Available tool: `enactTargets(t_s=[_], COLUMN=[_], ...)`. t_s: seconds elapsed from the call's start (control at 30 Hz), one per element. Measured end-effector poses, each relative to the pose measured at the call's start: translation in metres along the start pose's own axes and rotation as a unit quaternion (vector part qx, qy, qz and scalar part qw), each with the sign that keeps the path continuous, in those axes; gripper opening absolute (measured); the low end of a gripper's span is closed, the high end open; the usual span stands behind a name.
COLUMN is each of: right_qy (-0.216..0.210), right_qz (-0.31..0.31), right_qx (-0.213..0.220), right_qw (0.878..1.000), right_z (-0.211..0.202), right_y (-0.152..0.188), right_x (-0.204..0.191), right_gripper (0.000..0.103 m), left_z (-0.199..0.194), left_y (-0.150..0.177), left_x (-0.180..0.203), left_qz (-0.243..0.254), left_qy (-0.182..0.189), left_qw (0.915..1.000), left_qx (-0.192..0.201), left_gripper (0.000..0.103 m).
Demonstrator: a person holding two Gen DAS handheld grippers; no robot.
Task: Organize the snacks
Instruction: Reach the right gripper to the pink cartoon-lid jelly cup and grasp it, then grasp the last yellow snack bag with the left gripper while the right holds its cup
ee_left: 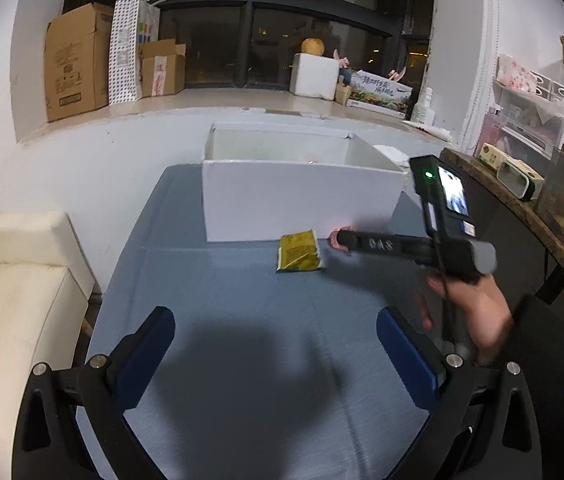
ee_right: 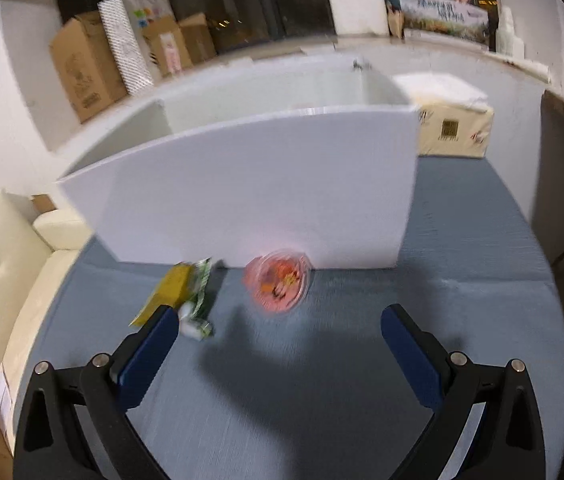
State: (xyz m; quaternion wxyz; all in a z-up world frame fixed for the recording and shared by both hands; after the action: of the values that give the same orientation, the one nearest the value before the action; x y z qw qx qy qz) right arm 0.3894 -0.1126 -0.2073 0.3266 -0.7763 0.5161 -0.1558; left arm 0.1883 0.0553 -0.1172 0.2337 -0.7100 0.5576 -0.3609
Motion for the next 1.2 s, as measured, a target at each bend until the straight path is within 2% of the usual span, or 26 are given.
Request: enactTargets(t_s=[0.17,0.23,0.27,0.33,0.53,0.73,0.9,0.97,1.13,1.2], right_qy=[-0.003,-0.003,0.012,0.016,-0.021,-0.043,-0.051,-0.051,-0.051,-0.048], right_qz=[0.012,0.001,-0.015,-0.028,-0.028,-0.017,-0.017,-0.015,0.008,0.015], right_qx=[-0.020,-0.027,-0.023,-0.025,-0.002,0.035,0.061,0.068,0.084,0.086], right_qw=[1.000,1.000,1.000,0.999,0.999,0.998,0.997,0.996,0.995,0.995], right_z=[0.027,0.033,0.033,0.034,0.017,-0.032,-0.079,-0.092,-0.117,-0.124], right_y=[-0.005,-0.005,-0.006,-0.007,0.000,0.015,0.038,0.038,0.046,0.052], right_x=[0.000,-0.005,-0.007,-0.010,-0.014,-0.004,0.009,0.011,0.026,0.033], right_gripper=[0.102,0.090,0.076,0.051,0.051,0.051,0.051,0.051,0.051,0.051], left_z=[0.009,0.012,0.014,0.017,0.035,0.073,0.109,0.128,0.177,0.189], left_y=[0.004,0.006,0.006,0.007,0.006,-0.006,-0.018,-0.022,-0.032,-0.036], left_x=[-0.016,-0.020,-0.020,-0.020,-0.014,0.002,0.026,0.035,0.055,0.061], left_qz=[-0.010,-0.013,-0.014,-0.012,-0.005,0.010,0.030,0.034,0.034,0.046], left_qy=[-0.012,-0.013,-0.013,-0.014,-0.016,-0.025,-0.032,-0.034,-0.034,-0.045], left_qw=[0.9998,0.9997,0.9997,0.9997,0.9995,0.9988,0.9979,0.9973,0.9959,0.9950], left_qx=[-0.013,-0.015,-0.018,-0.019,-0.029,-0.042,-0.048,-0.055,-0.077,-0.076], left_gripper=[0.103,0.103,0.103,0.103,0.103,0.103,0.103,0.103,0.103,0.103])
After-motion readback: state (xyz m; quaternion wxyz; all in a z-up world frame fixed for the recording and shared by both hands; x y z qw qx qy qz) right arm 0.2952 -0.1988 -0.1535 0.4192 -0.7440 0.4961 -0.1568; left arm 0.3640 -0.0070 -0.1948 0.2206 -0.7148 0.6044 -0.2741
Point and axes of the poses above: each gripper's, at about its wrist camera, not at the fingertips, and z roughly the way its jaws point, x to its right, y to its underside, the point moved 5 cm from there along z, roughly the way its jaws point, and after that the axes turned 10 degrees about -z, right-handed, at the moved point
